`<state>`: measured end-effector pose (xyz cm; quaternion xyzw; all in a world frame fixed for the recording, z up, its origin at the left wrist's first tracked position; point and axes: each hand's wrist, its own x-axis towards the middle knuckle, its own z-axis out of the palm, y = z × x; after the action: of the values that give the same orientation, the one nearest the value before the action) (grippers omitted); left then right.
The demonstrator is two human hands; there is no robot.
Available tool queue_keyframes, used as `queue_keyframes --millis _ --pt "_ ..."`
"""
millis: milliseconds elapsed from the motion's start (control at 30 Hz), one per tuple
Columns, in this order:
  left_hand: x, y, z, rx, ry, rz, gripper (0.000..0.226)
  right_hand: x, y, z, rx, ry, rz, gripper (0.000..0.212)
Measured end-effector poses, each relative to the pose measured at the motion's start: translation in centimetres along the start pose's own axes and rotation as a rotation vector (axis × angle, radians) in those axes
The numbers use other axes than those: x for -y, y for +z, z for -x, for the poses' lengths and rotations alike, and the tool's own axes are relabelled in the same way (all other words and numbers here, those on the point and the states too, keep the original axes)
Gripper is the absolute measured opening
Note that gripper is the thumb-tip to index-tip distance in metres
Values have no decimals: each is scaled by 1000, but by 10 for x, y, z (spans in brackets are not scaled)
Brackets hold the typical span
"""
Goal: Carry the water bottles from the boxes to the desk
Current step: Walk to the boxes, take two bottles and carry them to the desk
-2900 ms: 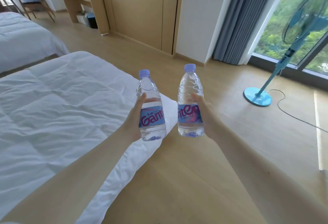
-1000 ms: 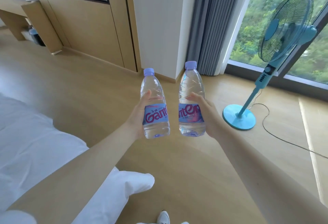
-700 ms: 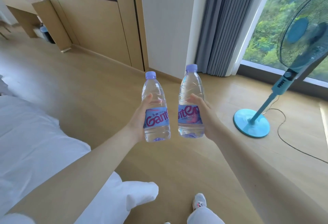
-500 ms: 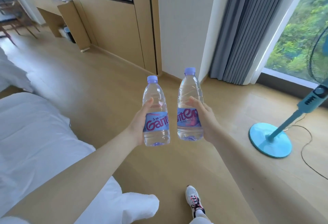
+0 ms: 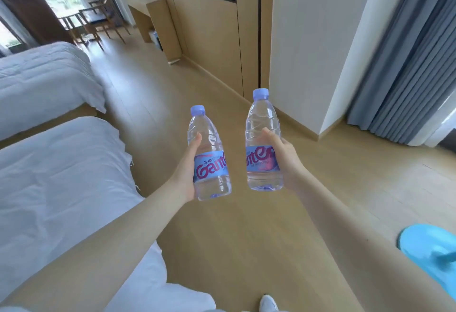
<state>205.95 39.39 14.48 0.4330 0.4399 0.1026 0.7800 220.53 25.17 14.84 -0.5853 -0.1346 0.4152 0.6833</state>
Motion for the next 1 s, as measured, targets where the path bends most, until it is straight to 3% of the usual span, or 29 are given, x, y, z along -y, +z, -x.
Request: queue_keyframes --millis 167,300,433,567,767,1000 --pt "-8 10 -22 -51 -14 -5 74 2 -7 -37 32 28 -2 33" --pt "-19 9 -45 -59 3 21 65 6 -1 -68 40 48 29 34" --pt "-42 2 -82 -73 14 22 73 15 7 -105 24 44 84 34" --pt "-72 -8 -128 -49 24 67 70 29 19 -155 -10 35 118 30" --pt "-137 -33 -203 -14 30 82 58 53 61 -248 -34 36 183 45" --pt "-215 -73 -270 11 74 57 55 80 125 -338 -8 13 216 40"
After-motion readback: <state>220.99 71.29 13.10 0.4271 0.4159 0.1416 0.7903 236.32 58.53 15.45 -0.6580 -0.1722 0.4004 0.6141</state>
